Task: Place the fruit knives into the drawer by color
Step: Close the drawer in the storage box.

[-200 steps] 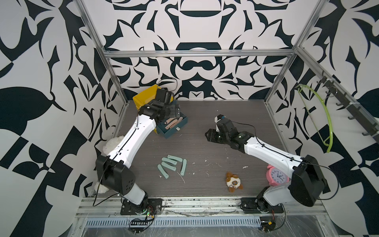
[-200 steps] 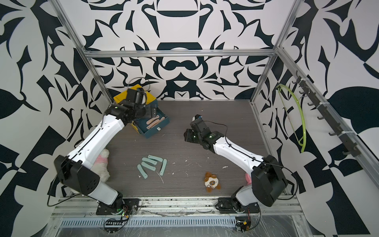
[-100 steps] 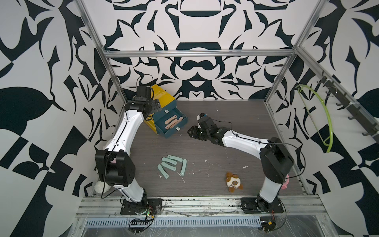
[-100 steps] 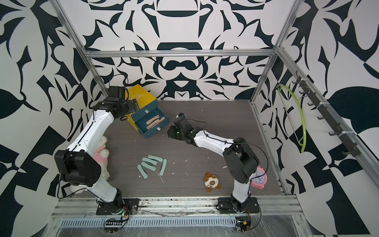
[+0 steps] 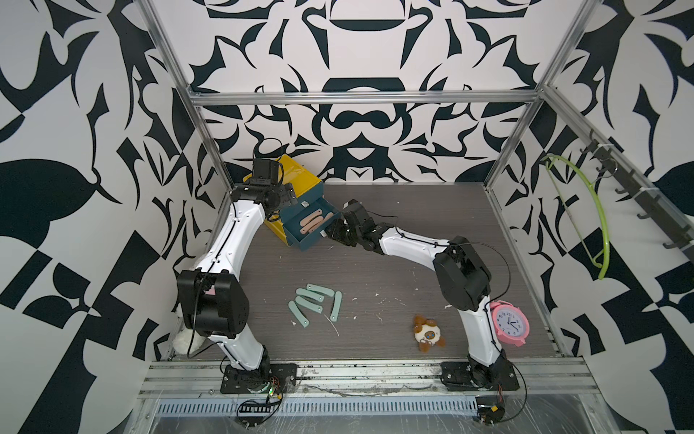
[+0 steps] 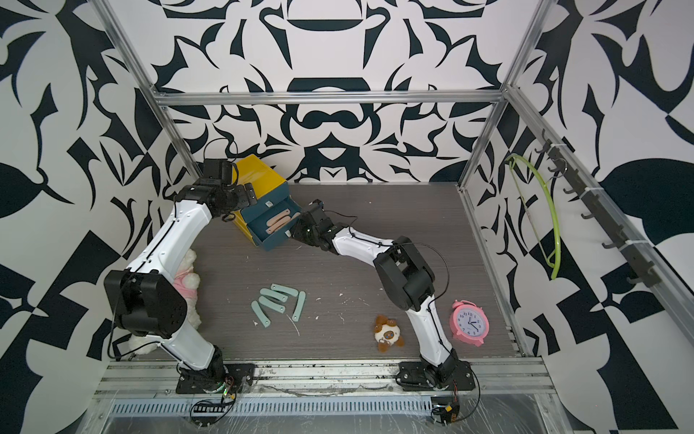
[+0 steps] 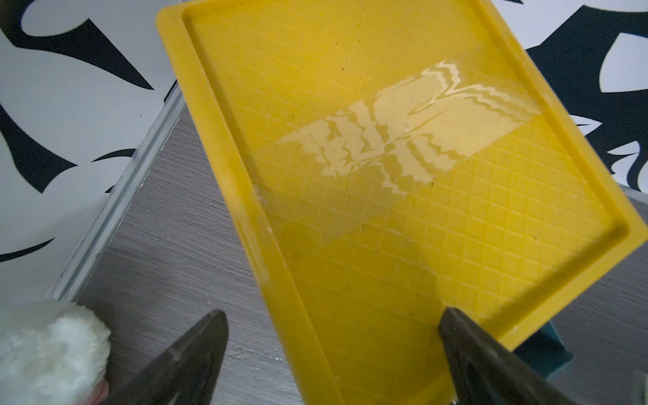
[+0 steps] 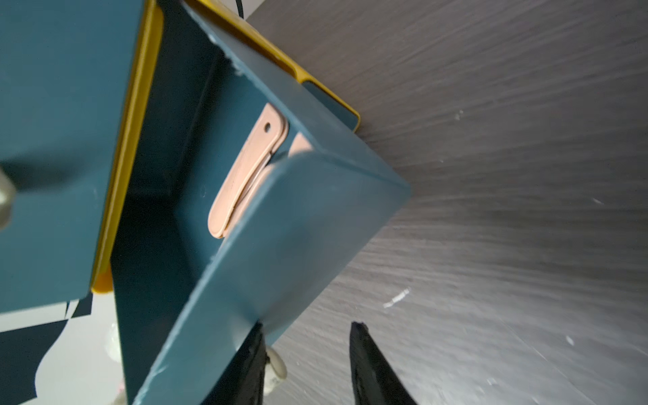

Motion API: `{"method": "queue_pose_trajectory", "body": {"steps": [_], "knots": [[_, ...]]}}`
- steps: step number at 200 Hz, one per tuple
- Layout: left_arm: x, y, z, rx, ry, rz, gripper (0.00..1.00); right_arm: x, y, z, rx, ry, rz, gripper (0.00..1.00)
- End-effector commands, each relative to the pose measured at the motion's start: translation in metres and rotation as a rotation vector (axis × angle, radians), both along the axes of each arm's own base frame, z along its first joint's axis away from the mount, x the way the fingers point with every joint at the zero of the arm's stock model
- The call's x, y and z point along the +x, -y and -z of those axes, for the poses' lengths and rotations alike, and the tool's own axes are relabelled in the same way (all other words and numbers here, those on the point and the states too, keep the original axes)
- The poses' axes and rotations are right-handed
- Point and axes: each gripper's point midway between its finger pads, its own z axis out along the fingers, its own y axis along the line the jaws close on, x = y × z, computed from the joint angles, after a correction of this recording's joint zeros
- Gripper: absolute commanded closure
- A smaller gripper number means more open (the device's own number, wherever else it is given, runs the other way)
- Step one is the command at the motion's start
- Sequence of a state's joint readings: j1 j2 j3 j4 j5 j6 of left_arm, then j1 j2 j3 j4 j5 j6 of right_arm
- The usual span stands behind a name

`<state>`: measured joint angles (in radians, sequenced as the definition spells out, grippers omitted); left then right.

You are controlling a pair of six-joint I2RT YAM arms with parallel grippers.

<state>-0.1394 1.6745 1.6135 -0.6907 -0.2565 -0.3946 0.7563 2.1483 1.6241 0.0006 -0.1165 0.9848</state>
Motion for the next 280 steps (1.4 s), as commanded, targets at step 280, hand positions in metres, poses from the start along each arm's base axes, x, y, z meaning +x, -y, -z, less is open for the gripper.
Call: {"method": "queue_pose_trajectory", "body": {"steps": [280], "knots": [[-0.016, 0.011, 0.045, -0.066, -0.111, 0.059, 0.01, 0.024, -0.069, -0.020, 0.426, 0.029, 0.034, 0.59]]}}
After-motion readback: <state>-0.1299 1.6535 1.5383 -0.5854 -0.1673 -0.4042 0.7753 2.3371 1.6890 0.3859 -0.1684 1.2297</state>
